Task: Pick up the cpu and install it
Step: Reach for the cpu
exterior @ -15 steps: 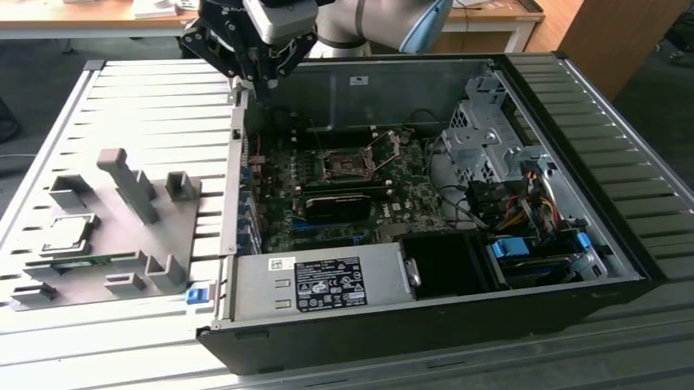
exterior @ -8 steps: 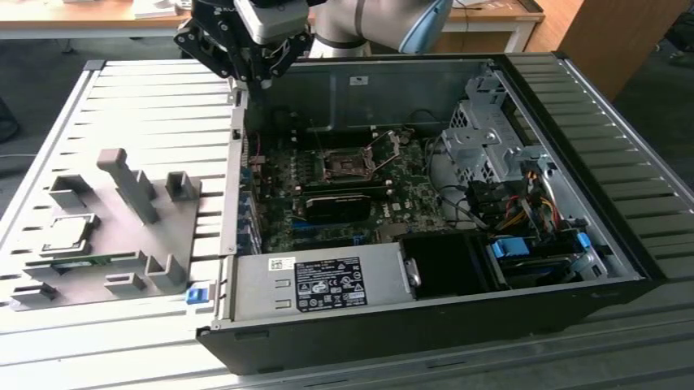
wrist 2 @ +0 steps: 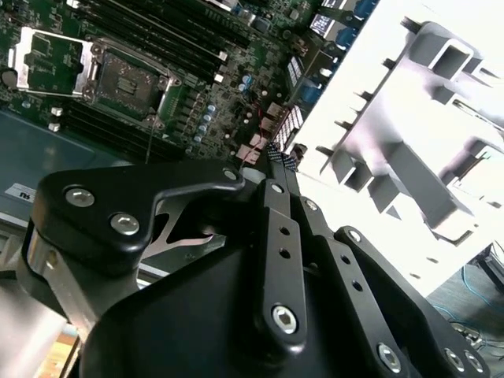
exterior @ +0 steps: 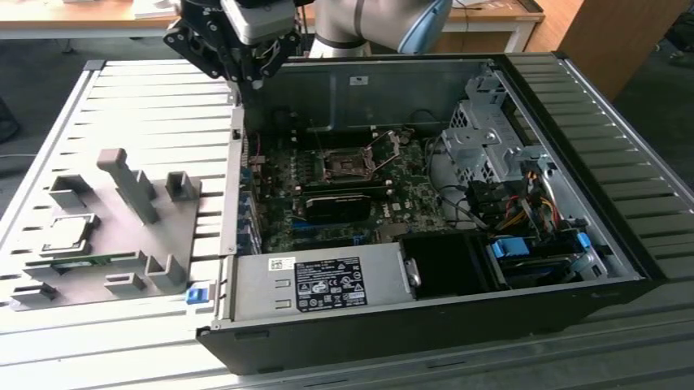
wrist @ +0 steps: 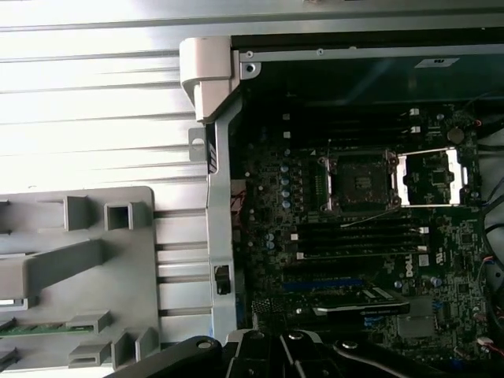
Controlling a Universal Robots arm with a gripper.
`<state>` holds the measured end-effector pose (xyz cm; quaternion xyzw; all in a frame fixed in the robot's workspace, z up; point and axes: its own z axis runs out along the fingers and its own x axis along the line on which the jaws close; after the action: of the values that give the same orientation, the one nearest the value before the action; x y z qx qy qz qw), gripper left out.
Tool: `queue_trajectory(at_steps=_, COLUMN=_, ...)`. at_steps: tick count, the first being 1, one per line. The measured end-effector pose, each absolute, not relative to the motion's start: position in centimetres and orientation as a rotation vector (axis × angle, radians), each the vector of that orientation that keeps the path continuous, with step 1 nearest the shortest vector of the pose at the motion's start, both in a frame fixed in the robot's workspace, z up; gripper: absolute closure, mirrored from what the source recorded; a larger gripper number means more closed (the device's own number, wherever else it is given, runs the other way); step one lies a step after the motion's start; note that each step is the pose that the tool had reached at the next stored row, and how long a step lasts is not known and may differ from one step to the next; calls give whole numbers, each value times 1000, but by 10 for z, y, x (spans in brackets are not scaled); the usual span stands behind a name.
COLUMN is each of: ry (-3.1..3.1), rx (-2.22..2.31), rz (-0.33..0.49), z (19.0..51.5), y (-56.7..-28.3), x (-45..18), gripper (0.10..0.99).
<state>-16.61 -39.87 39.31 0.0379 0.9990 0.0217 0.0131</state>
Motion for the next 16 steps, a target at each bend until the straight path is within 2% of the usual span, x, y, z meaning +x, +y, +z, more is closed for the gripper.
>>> queue_trajectory(at_steps=16, ry=3112, rx=118, rz=68, z=393, y=-399, x=-184, gripper=980)
